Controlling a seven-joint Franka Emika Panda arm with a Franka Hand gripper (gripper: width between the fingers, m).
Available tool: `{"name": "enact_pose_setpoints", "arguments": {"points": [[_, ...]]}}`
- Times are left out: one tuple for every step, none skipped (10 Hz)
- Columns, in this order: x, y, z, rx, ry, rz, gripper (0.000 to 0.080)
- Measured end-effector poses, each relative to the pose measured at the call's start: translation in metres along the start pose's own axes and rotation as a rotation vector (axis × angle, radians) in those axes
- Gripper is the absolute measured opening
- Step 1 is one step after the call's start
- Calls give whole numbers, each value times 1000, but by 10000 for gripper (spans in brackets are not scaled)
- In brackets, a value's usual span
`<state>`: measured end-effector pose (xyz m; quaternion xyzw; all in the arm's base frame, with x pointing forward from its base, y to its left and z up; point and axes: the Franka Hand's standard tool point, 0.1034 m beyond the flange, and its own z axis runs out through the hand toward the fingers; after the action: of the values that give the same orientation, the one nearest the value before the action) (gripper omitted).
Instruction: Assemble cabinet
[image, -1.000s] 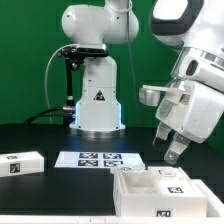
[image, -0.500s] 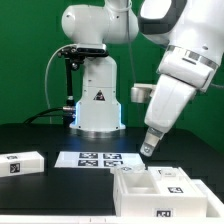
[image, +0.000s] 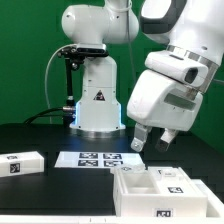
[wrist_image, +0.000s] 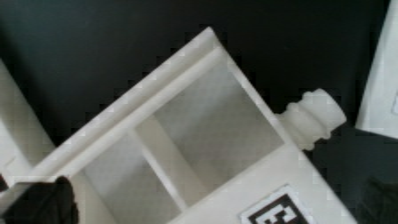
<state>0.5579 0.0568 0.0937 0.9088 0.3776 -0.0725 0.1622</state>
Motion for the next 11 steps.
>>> {"name": "enact_pose_setpoints", "arguments": {"points": [[-3,-3,-1,16,17,137,797],[-9,-8,0,42,25,288,797],[-13,-15,1,69,23,396,797],[-15,-23,2,87,22,480,797],[-13,-30,2,99,30,578,797],[-11,-31,1,102,30,628,797],[-11,-32,2,107,26,681,797],[-10,-34,2,116,22,746,797],[-10,-35,4,135,33,849,797],[-19,-42,10,177,50,997,797],[-31,-52,19,221,44,1091,797]]}}
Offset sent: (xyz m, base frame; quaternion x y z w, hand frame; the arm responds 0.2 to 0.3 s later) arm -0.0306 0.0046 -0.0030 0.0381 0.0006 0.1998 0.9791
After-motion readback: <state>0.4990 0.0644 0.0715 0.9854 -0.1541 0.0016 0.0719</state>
